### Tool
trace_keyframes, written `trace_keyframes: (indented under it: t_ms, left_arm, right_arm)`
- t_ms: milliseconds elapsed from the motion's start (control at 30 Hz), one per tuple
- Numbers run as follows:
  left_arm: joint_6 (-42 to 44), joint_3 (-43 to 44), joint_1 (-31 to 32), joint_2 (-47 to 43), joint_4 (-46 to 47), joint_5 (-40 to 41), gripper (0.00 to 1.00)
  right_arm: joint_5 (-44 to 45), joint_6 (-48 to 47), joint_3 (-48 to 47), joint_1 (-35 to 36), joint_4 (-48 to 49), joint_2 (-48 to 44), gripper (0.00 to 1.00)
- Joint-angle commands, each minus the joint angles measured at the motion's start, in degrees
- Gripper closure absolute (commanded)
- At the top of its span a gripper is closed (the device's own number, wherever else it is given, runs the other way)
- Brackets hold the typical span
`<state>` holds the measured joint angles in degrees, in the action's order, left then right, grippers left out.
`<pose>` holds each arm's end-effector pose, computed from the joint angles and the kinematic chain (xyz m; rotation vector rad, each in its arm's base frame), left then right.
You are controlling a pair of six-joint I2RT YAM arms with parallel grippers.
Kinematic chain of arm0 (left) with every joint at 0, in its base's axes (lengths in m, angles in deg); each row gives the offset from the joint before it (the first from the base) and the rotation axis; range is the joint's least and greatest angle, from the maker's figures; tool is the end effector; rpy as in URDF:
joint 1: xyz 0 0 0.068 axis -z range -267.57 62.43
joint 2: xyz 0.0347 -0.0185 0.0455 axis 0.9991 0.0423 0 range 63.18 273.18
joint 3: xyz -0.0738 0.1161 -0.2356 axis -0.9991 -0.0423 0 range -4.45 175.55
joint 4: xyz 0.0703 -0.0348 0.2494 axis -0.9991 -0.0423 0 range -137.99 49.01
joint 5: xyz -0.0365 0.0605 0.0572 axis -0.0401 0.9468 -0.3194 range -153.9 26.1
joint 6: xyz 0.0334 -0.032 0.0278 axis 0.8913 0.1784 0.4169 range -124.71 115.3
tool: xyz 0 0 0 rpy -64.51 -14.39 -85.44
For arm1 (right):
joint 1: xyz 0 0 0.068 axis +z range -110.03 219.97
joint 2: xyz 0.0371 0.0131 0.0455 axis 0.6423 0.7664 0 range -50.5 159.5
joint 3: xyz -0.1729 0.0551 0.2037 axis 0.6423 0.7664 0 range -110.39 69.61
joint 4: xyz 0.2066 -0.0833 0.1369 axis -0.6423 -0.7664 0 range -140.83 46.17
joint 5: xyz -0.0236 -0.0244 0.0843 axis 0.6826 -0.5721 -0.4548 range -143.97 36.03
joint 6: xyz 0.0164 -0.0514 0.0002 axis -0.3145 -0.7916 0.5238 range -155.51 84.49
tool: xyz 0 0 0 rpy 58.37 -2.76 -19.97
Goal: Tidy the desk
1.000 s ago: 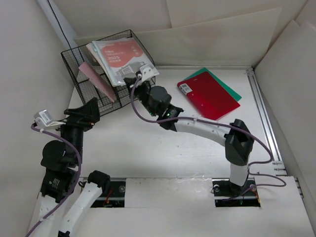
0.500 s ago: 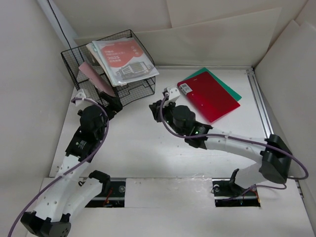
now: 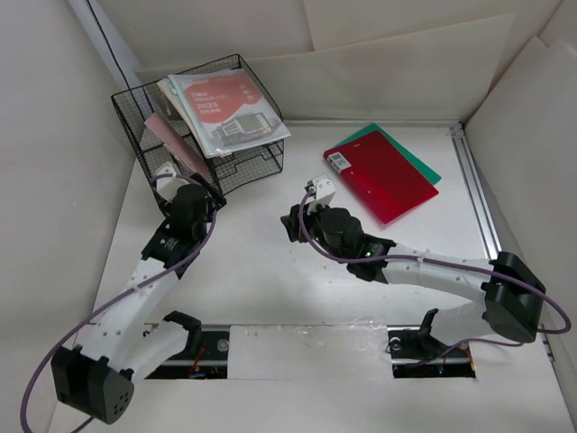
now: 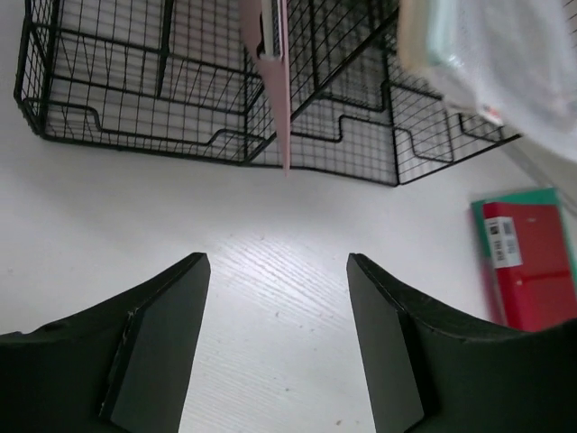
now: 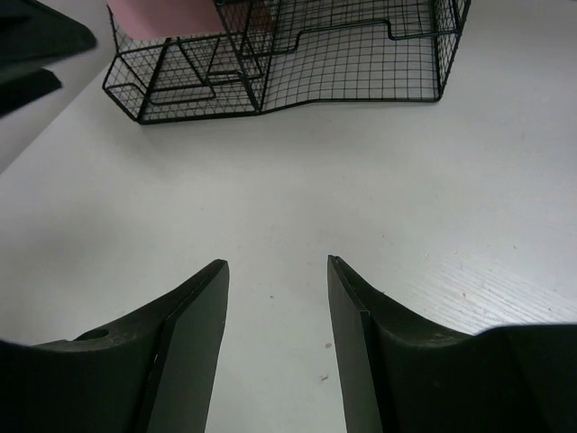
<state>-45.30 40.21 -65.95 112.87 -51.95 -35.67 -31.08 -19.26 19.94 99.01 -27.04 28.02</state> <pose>0.1919 -0.0580 0.3241 -0.6314 1.7144 -0.3126 0.1742 0.2634 0.2842 -0.3778 1.7630 0.5940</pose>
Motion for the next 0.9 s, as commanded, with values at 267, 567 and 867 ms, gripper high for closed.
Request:
trace_keyframes:
  t_ms: [267, 567, 867]
  left_arm:
    - [-0.4, 6.7, -0.2, 13.8, 4.7, 6.0, 0.51]
    - [0.7, 12.5, -0.2, 20.9, 4.9, 9.7, 1.0]
    - [5.3, 18.3, -1.8, 18.7, -0.3, 7.9, 1.0]
  right_arm:
    - [-1.7, 0.9, -0.4, 0.5, 2.7, 0.7, 0.46]
    - [-2.2, 0.9, -1.0, 0.5, 2.7, 1.3, 0.46]
    - [-1.7, 0.9, -1.0, 0.5, 2.7, 0.8, 0.46]
